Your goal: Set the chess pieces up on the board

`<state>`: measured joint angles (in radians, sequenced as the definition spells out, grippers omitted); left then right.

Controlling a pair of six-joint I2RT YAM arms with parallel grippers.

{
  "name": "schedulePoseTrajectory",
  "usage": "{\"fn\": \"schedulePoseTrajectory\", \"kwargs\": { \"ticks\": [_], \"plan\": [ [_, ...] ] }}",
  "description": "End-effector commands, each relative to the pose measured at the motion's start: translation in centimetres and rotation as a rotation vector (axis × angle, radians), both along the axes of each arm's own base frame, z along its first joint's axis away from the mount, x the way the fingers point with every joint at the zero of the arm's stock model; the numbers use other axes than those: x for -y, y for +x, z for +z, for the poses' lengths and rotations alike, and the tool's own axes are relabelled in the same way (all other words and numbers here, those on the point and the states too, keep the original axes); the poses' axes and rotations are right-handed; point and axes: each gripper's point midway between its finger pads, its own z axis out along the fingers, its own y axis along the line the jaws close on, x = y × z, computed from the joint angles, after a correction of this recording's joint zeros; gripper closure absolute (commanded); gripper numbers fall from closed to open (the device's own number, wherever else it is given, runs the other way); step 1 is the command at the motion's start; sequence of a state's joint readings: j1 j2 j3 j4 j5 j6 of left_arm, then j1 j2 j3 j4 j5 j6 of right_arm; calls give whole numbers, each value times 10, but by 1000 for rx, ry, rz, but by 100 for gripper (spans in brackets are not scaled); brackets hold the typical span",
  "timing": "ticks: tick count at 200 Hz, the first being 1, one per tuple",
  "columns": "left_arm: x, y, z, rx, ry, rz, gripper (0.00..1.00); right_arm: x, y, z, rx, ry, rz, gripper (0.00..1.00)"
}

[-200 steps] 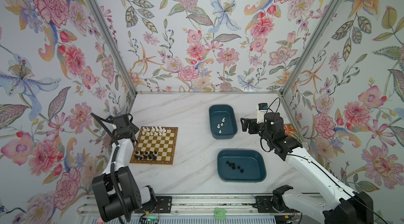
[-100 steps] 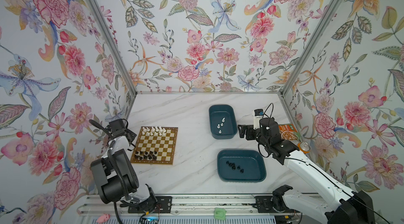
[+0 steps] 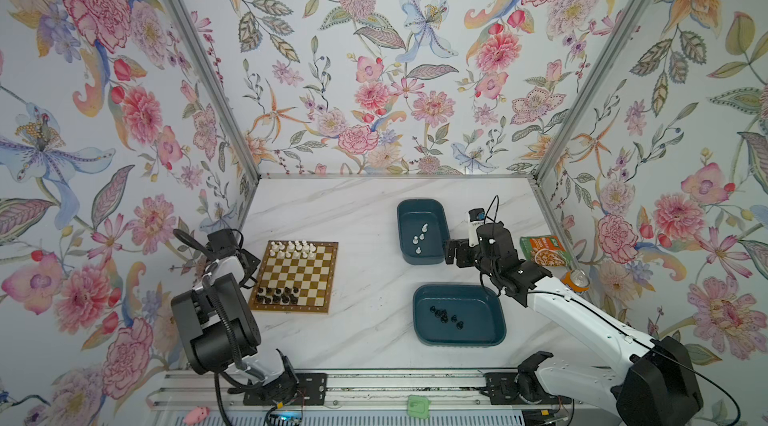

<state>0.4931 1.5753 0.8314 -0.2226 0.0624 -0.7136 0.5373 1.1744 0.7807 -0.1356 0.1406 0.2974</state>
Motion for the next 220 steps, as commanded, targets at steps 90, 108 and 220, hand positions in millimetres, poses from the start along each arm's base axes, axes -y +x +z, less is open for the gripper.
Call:
{"fn": "schedulePoseTrajectory", "kwargs": {
  "ticks": [90, 108, 220],
  "plan": [
    [2, 8, -21, -56, -51, -73, 81, -14, 14, 8, 20, 11, -3, 1],
    [3, 9, -23, -61, -55, -77, 81, -16, 16, 8, 18, 10, 0, 1],
    [13, 10, -47, -72, -108, -119, 86, -20, 17, 17, 28, 4, 17, 1]
  ]
}}
